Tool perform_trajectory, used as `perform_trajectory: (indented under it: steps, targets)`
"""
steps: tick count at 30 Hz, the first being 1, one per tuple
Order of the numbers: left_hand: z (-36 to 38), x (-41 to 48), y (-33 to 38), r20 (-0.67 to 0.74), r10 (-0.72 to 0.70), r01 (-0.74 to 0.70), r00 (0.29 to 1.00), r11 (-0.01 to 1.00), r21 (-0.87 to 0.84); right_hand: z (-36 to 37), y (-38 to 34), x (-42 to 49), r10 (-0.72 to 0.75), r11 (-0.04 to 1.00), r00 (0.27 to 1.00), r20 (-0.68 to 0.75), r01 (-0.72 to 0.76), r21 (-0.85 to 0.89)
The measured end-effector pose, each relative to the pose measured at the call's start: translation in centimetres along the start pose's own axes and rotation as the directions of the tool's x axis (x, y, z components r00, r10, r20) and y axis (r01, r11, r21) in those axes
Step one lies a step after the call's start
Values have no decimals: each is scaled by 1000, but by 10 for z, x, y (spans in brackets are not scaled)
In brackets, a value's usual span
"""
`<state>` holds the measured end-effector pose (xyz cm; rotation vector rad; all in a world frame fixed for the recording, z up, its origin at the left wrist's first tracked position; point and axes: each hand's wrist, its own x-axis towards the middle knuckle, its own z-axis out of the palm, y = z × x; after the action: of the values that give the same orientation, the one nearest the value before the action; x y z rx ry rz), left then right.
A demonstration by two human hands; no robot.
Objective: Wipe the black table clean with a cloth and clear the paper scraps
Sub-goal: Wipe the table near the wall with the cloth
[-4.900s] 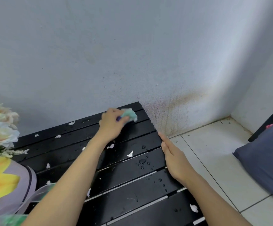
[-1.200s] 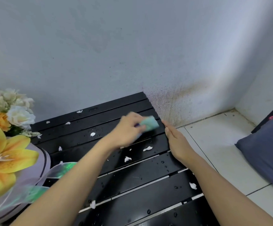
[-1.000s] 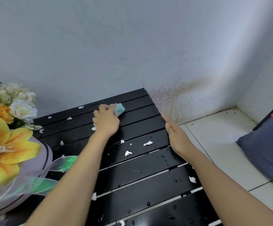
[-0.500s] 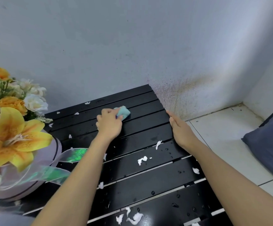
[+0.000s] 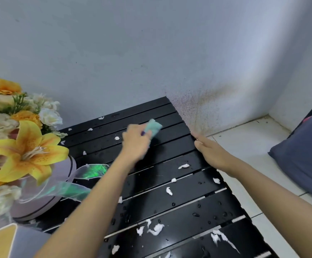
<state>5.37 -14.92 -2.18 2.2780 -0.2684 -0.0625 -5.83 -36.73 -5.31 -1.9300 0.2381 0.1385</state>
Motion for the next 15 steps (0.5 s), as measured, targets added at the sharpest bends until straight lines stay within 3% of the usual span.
perform_trajectory:
  steps: [2,4,7,10,12,13,15]
  targets:
    - [3,21,-10,-156,-134,169,979,955,243,3,4,-13,4,999,1000,18,-5,45]
    - [18,22,-7,-199,-157,230,967,873,431,8,9,-15,-24,994,1000,-14,26,105]
    - [46,-17,5,-142,88,2,986,845,535,13,16,-10,-31,982,998,-48,39,186]
    - [45,-70,15,220,311,-372,925,863,342,14,23,-6,-47,972,997,-56,59,226]
    - [24,-63,20,370,325,-392,870,912,120,15,25,-5,-60,969,996,-73,76,237]
    - [16,-47,20,338,317,-356,886,933,59,15,26,-5,-58,965,996,-75,75,252]
    - [5,2,11,103,188,-197,977,977,78,16,28,-5,-55,956,996,-71,73,285]
